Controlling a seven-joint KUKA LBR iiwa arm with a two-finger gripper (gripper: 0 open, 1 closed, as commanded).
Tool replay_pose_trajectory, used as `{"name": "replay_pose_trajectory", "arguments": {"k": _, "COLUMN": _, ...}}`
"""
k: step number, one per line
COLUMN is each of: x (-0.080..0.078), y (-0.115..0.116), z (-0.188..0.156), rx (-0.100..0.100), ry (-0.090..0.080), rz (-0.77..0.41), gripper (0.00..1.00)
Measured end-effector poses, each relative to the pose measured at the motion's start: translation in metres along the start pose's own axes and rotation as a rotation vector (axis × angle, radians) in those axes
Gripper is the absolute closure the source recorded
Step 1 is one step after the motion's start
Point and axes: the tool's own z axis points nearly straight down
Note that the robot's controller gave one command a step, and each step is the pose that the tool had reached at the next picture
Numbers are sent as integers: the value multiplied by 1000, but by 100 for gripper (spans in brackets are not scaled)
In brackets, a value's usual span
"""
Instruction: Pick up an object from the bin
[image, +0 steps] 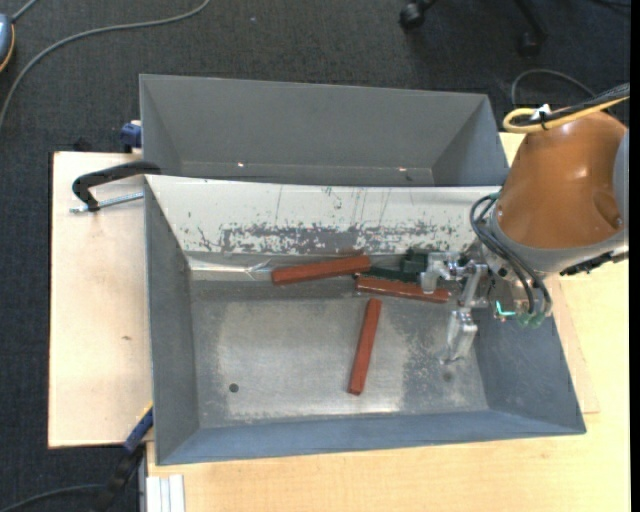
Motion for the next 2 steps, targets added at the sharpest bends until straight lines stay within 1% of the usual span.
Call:
{"name": "replay_pose_trajectory", "arguments": {"k": 1, "x": -30, "y": 35, "z": 140, "rx": -1, "ry": -6, "rz": -17, "gripper": 0}}
{"name": "replay_pose_trajectory", "arguments": {"k": 2, "x": 1, "y": 94, "z": 138, "rx": -1, "ry": -6, "rz": -390, "gripper": 0}}
